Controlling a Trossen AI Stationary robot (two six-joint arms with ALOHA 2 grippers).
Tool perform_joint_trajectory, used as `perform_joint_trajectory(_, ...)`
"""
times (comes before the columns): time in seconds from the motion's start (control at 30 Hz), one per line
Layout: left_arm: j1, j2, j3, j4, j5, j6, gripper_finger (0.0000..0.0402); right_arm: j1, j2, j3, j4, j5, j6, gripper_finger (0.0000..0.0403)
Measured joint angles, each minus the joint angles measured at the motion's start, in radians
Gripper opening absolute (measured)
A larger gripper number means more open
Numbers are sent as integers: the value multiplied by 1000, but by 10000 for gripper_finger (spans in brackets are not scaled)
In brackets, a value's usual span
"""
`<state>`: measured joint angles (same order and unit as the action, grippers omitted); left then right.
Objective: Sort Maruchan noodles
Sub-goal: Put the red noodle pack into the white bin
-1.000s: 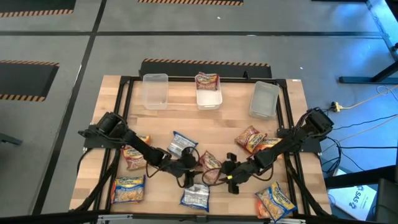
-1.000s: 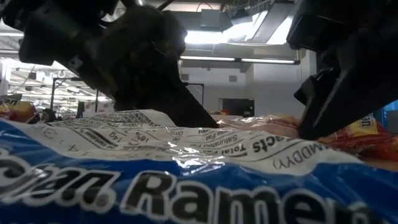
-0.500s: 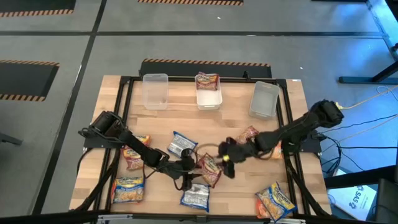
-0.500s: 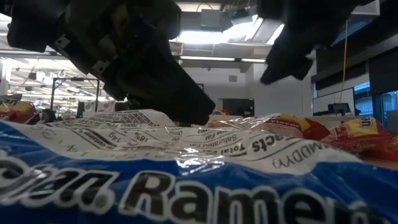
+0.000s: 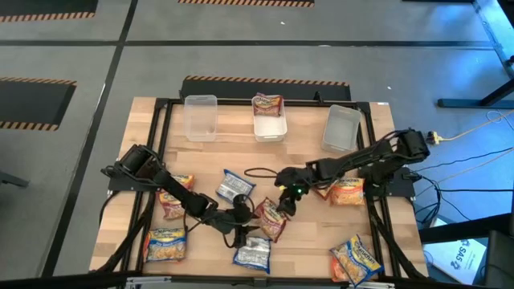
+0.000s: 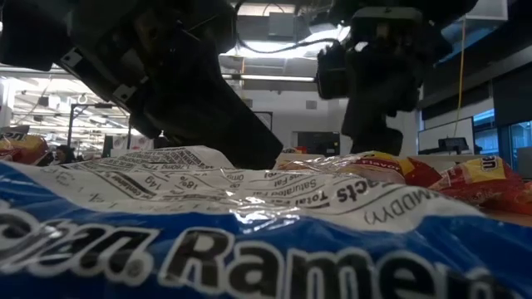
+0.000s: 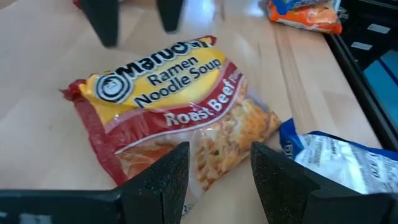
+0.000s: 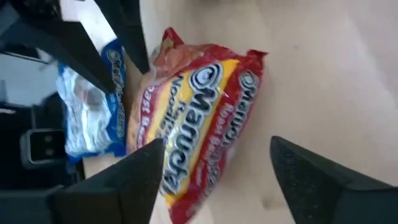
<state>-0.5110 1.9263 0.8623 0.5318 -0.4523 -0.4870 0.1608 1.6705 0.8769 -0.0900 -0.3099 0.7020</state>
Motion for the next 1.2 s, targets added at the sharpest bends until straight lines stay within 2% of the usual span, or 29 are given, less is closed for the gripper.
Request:
perform_joint_trajectory(0.13,1,10,0,6,-6,13,165,1,47,-5,49,-41,25,304)
perform_joint_trajectory(0.3,2,50,1,10,-5,3,165,3,76,-7,86,-62,44,302)
perform_joint_trajectory(0.53,22,109,2,41,-11,2,165,3,83,-6,107,-40,54,299)
perform_joint_trajectory(0.8,35,111,2,70,-4,2,165,12,83,-6,144,-30,81,297)
perform_joint_trajectory(0.97,35,111,1,70,-3,9,165,32,88,-6,144,5,84,271)
perform_joint_trajectory(1.2,35,111,1,71,-6,26,165,36,114,-5,152,11,102,202)
